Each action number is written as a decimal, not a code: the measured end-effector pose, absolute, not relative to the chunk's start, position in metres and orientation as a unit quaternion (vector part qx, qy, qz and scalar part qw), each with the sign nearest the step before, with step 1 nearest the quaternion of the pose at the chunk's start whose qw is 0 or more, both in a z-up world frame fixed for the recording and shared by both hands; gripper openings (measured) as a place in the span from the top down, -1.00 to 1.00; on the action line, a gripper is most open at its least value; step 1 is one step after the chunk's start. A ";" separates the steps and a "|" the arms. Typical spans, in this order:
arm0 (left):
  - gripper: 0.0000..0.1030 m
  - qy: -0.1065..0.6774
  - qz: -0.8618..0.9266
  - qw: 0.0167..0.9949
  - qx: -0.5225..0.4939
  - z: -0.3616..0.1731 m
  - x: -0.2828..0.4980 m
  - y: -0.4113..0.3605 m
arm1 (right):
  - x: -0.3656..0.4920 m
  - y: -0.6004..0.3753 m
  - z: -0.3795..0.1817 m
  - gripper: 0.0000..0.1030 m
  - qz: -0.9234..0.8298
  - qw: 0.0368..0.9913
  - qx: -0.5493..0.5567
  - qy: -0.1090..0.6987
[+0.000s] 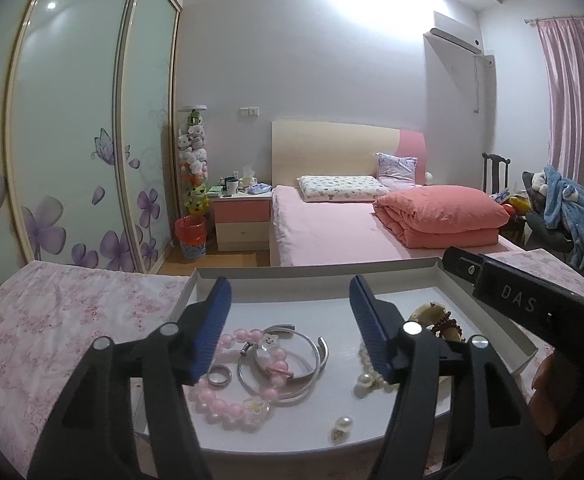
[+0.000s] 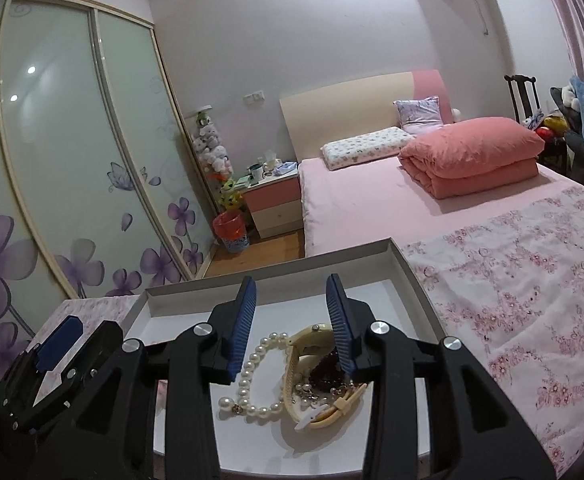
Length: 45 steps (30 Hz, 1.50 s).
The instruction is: Organize jewelry
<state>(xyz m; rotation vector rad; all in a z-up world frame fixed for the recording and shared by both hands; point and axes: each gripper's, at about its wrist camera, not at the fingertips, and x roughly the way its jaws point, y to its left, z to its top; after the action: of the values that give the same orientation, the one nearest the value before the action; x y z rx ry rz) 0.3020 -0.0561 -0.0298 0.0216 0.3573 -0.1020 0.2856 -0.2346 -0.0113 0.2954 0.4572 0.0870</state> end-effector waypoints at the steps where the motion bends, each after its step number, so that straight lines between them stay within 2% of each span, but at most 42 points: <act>1: -0.22 0.178 -0.051 0.983 0.010 -0.030 0.302 -0.056 | 0.285 -0.235 -0.011 0.26 0.042 0.963 0.145 0.225; 12: -0.23 0.185 -0.048 0.981 -0.008 -0.029 0.304 -0.052 | 0.284 -0.233 -0.013 0.26 0.039 0.964 0.140 0.221; 19: -0.23 0.205 -0.047 0.975 -0.072 -0.015 0.308 -0.022 | 0.274 -0.232 -0.003 0.26 0.027 0.971 0.123 0.204; 22: -0.26 0.200 -0.041 0.976 -0.081 -0.005 0.298 -0.007 | 0.268 -0.232 0.003 0.11 0.023 0.973 0.117 0.196; 25: -0.36 0.194 -0.026 0.978 -0.074 0.001 0.282 0.004 | 0.260 -0.231 0.009 0.11 0.020 0.975 0.106 0.193; 28: -0.38 0.197 -0.023 0.977 -0.074 0.004 0.267 0.012 | 0.249 -0.227 0.014 0.09 0.023 0.977 0.086 0.194; 32: -0.41 0.197 -0.020 0.978 -0.059 0.007 0.243 0.017 | 0.225 -0.224 0.024 -0.14 0.024 0.981 0.055 0.184; 36: -0.54 0.189 -0.013 0.981 -0.046 0.008 0.214 0.020 | 0.202 -0.226 0.027 -0.25 0.029 0.981 0.054 0.186; 40: -0.63 0.188 -0.011 0.982 -0.034 0.008 0.191 0.018 | 0.184 -0.224 0.024 -0.44 0.037 0.978 0.050 0.200; 44: -0.83 0.171 -0.001 0.985 -0.022 0.009 0.168 0.017 | 0.167 -0.219 0.019 -0.81 0.042 0.977 0.047 0.203; 45: -0.86 0.165 0.001 0.986 -0.019 0.009 0.161 0.017 | 0.163 -0.218 0.019 -0.84 0.043 0.977 0.045 0.202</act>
<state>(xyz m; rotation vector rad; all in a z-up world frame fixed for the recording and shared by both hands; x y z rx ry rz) 0.1615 0.0167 0.0092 -0.0376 0.3317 0.0014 0.1629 -0.2176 0.0186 0.0908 0.4074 0.0865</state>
